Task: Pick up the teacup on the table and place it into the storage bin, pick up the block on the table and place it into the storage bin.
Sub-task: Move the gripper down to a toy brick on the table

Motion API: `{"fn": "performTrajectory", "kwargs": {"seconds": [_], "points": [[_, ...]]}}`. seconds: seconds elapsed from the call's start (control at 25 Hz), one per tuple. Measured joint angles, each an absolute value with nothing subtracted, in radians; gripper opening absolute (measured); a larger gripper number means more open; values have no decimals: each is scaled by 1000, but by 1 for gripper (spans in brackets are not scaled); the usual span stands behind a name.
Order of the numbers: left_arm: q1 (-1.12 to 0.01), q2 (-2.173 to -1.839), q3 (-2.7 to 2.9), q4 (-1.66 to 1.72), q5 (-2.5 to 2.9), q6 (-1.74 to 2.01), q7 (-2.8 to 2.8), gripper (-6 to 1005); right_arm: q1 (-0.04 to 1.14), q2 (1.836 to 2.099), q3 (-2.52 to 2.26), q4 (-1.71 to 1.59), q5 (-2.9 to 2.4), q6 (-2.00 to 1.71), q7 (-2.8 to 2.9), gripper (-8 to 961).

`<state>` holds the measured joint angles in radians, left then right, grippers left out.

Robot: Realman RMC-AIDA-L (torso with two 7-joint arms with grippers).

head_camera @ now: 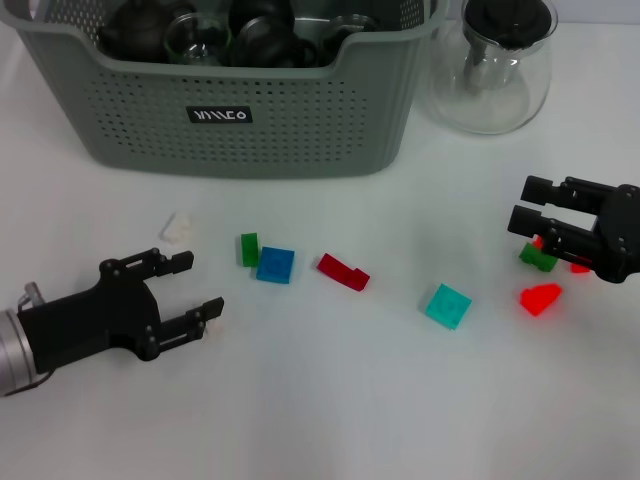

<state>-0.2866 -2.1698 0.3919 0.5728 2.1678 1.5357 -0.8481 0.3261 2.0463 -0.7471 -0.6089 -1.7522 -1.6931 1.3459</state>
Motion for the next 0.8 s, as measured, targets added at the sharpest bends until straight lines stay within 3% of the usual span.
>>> {"fn": "performTrajectory", "kwargs": {"seconds": [0.8], "points": [[-282,-2174,383,482,2195,1434,-723,647,331,2048,-752,-609,-1752,-1686,1347,548]]}}
